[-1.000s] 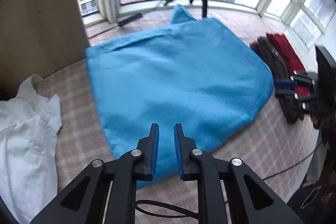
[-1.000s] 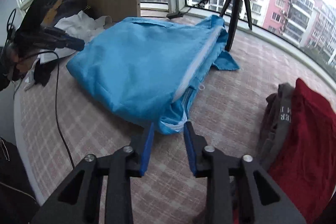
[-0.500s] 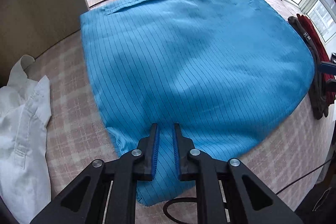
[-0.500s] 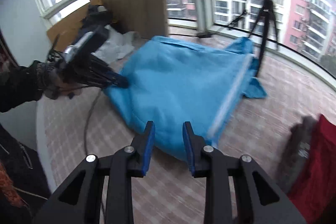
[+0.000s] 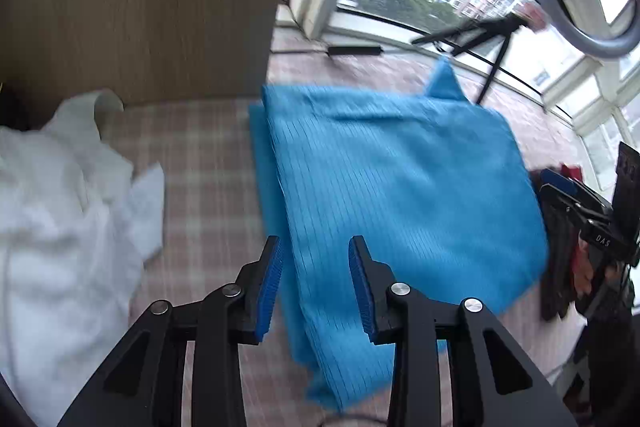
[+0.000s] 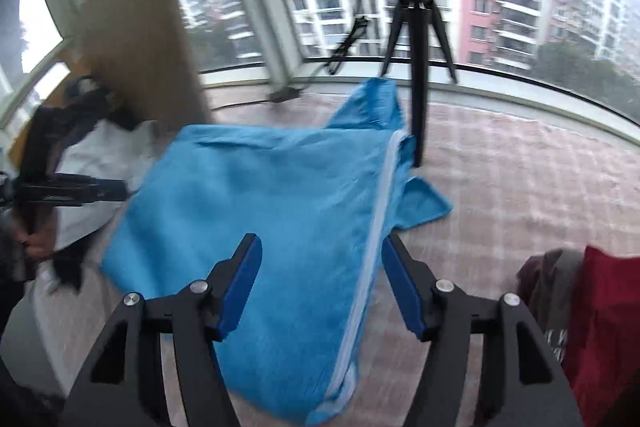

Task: Fold clothes
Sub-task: 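Release the hem and lower both open grippers to the folded coat edge, then grasp the folded coat edge with the left gripper while the right gripper grasps the zipper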

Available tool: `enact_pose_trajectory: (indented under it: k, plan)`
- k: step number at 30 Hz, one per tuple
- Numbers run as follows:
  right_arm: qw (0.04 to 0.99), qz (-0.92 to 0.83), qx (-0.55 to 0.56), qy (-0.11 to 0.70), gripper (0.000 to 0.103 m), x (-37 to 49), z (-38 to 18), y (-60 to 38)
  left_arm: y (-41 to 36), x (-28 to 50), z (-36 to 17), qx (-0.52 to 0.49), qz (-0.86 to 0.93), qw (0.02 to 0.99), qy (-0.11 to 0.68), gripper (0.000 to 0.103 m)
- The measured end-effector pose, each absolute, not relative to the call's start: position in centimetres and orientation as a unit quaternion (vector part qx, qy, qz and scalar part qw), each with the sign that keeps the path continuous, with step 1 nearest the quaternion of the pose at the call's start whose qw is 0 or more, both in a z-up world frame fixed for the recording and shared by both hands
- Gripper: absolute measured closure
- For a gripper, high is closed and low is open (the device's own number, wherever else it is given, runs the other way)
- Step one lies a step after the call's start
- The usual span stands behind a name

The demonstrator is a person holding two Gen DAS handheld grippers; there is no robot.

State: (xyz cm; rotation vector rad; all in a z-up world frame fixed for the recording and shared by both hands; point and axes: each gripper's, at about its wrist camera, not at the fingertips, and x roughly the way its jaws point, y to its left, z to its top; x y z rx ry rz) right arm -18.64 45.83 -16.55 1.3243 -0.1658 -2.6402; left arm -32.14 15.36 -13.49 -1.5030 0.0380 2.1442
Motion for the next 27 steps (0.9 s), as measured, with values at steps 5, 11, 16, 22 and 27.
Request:
enact_pose_trajectory:
  k: [5,11,16,22,27]
  plan:
    - [0.019,-0.872,0.488,-0.034,0.041,-22.7,-20.3,45.6,17.2,-36.1,-16.6,-0.553,0.799,0.228,0.063,0.069]
    - [0.030,-0.859,0.508,-0.050,0.041,-24.2,-22.1,46.5,17.2,-39.9,-19.3,-0.586,0.776,0.232,0.029,0.062]
    - [0.048,-0.850,0.519,-0.069,0.028,-25.2,-23.1,47.4,17.2,-41.4,-19.7,-0.592,0.767,0.246,0.010,0.060]
    - [0.065,-0.845,0.524,-0.078,0.009,-25.9,-23.8,47.7,18.4,-41.5,-19.9,-0.591,0.762,0.265,0.016,0.062]
    - [0.076,-0.849,0.519,-0.067,0.010,-26.1,-23.8,47.1,19.5,-40.5,-19.7,-0.575,0.771,0.267,0.061,0.066]
